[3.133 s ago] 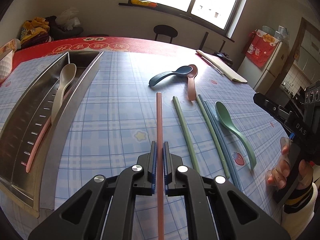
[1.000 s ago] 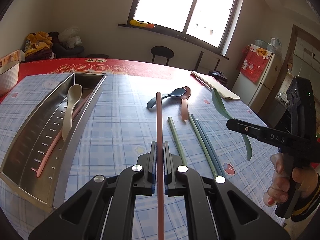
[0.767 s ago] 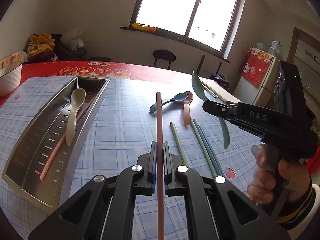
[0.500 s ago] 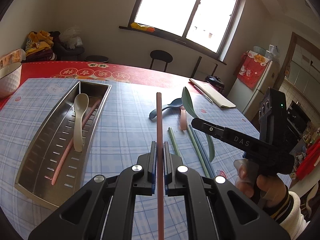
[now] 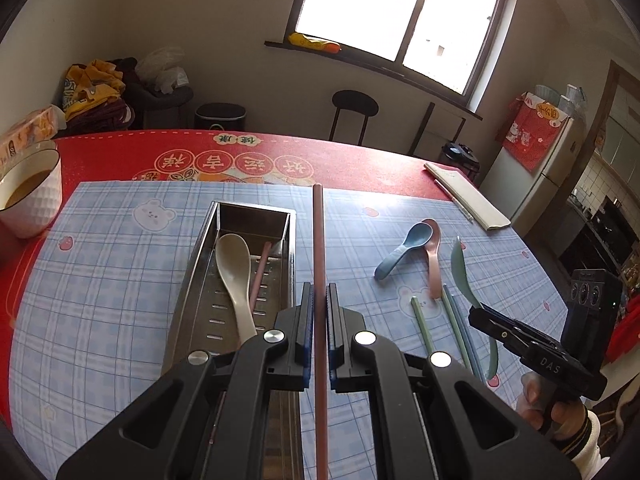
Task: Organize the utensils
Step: 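Carry the pink chopstick into the steel caddy and open the left gripper, then lower the green spoon into the steel caddy and open the right gripper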
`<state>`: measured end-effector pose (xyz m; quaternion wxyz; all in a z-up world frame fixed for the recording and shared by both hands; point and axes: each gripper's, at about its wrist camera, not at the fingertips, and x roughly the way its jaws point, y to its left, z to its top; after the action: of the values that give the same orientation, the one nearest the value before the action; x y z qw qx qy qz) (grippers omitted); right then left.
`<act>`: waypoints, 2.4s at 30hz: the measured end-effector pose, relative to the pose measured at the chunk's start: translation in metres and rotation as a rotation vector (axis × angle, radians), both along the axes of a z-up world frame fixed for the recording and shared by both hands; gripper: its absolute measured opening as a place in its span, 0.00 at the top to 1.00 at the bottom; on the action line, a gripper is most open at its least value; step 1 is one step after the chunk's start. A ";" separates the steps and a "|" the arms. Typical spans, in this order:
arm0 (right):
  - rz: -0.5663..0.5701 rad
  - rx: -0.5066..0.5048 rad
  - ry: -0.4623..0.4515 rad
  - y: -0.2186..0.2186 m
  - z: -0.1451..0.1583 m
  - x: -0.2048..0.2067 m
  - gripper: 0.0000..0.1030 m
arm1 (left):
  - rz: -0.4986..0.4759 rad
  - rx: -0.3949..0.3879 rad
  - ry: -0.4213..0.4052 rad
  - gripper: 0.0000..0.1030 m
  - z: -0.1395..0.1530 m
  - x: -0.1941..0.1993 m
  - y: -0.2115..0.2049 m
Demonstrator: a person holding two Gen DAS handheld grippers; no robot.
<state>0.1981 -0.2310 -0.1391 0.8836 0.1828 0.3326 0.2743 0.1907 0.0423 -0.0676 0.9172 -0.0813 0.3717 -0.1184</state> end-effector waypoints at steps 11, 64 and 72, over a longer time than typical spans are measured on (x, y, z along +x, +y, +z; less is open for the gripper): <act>0.010 0.003 0.014 0.002 -0.003 0.004 0.84 | 0.049 0.079 0.167 0.94 -0.044 0.043 0.007; -0.146 -0.289 0.134 0.028 -0.002 0.010 0.84 | 0.067 0.135 -0.209 0.06 -0.035 -0.052 0.065; -0.064 -0.342 0.152 0.084 0.032 0.024 0.84 | 0.187 0.128 -0.205 0.06 -0.032 -0.053 0.086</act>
<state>0.2221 -0.1475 -0.1072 0.8824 0.0610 0.4342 0.1708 0.1379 0.1282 -0.0999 0.9607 -0.0444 0.2735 -0.0165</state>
